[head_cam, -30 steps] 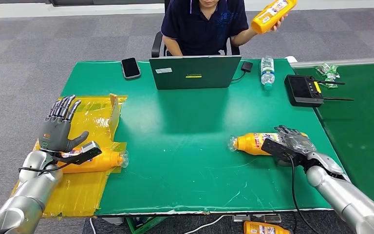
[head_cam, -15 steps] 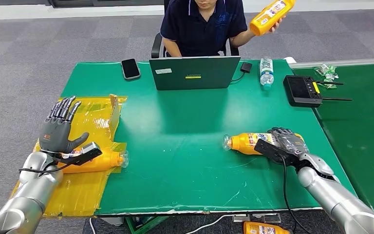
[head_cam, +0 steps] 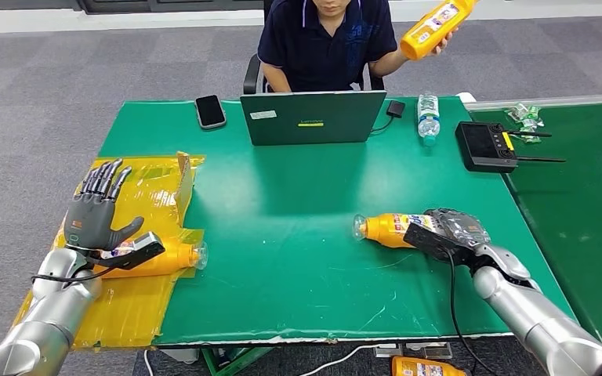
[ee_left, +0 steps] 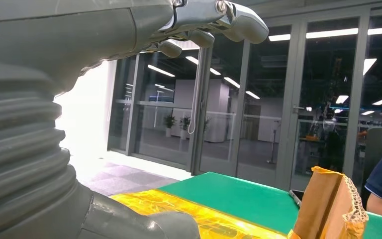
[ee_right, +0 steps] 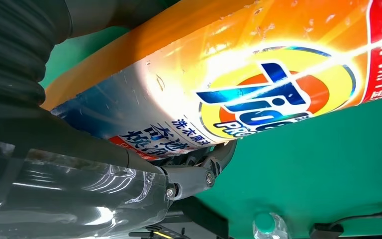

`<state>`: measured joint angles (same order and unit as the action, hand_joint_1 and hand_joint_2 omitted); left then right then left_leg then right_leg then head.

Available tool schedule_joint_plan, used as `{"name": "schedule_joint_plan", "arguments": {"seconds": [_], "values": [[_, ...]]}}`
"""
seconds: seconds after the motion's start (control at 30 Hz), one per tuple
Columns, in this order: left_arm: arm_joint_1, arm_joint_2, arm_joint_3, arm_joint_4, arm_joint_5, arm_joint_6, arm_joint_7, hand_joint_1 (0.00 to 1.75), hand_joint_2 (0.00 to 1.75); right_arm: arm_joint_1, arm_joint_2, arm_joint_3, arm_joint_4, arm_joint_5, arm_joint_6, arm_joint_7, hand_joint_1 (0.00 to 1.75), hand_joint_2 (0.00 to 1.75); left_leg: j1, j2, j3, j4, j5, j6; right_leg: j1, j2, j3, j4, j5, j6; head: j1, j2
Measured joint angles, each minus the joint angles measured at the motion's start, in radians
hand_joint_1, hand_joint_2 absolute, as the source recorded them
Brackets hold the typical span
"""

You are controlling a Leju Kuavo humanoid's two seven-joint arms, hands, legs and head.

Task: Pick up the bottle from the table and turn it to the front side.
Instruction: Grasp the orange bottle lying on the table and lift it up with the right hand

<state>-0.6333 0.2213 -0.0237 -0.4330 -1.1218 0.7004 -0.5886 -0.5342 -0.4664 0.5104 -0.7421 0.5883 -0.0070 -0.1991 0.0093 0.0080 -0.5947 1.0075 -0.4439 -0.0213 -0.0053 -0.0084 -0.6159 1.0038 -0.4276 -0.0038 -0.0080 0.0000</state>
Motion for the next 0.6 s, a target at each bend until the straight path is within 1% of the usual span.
{"name": "schedule_joint_plan", "arguments": {"seconds": [0.17,0.3,0.5,0.6], "values": [[0.0,-0.002,0.0,0.0,-0.002,0.0,-0.002,0.0,1.75,-0.001,0.007,-0.01,0.002,0.009,0.0,-0.009,1.75,1.75,0.0,0.0,0.0,0.0,0.0,0.0,0.0,0.0,0.0,0.0,0.0,0.0,0.0,0.0],[0.0,-0.004,0.0,0.0,-0.003,0.0,-0.006,0.0,1.75,-0.006,0.017,-0.012,0.002,0.009,-0.003,-0.033,1.75,1.75,0.0,0.0,0.0,0.0,0.0,0.0,0.0,0.0,0.0,0.0,0.0,0.0,0.0,0.0],[-0.005,-0.009,0.0,0.0,-0.005,-0.001,-0.02,0.0,1.75,-0.031,0.057,-0.013,0.003,0.019,-0.005,-0.059,1.75,1.75,0.0,0.0,-0.002,0.0,0.0,0.0,0.0,0.0,-0.001,0.0,0.0,0.0,0.0,0.0],[-0.017,-0.019,0.0,0.0,-0.012,-0.005,-0.027,0.0,1.75,-0.063,0.091,-0.013,0.006,0.01,-0.009,-0.08,1.75,1.75,0.0,0.0,-0.004,0.0,0.001,-0.001,0.0,0.0,-0.003,0.001,0.001,0.0,0.0,0.0]]}}
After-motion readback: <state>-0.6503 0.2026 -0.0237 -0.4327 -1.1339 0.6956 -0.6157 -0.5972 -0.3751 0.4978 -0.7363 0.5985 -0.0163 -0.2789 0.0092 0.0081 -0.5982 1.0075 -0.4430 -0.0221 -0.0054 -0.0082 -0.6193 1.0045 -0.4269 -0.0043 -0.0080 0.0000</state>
